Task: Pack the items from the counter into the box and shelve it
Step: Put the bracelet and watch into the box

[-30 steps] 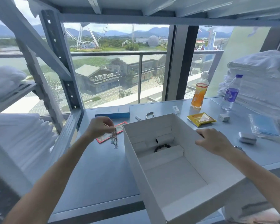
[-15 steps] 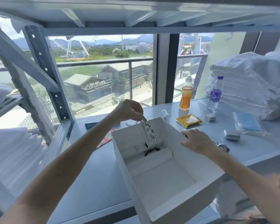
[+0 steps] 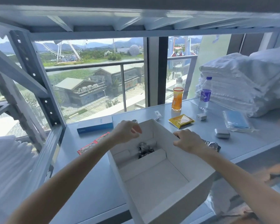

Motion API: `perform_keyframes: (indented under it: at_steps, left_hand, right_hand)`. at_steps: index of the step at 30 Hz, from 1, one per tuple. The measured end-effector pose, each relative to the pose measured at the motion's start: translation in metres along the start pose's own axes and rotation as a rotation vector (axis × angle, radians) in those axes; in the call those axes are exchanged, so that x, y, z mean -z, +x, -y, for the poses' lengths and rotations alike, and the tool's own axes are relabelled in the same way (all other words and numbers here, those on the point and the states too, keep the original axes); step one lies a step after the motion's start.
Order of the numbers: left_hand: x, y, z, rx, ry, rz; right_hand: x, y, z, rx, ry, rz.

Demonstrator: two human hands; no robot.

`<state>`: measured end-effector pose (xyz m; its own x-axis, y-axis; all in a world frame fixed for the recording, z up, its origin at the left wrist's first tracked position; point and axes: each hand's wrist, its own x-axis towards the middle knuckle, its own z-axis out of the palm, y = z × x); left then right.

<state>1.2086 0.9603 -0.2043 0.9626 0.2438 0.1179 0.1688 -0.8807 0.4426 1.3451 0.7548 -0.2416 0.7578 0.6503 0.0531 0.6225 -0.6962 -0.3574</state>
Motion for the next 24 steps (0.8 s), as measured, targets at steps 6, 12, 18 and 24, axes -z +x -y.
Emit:
perform_keyframes:
  at_steps: [6, 12, 18, 24]
  left_hand:
    - [-0.008, -0.101, -0.058, -0.17, -0.035, 0.412]
    - [-0.042, -0.152, -0.083, -0.149, -0.027, 0.33]
    - [-0.032, -0.178, -0.057, -0.008, 0.109, 0.262]
    - [0.013, -0.205, 0.006, 0.191, 0.099, 0.253]
  right_hand:
    - [-0.006, 0.001, 0.006, -0.117, 0.541, 0.143]
    - [-0.024, -0.019, 0.03, -0.064, 0.63, 0.029]
    - [-0.02, -0.032, 0.02, 0.088, 0.634, 0.016]
    - [0.007, -0.011, -0.005, 0.657, 0.016, 0.043]
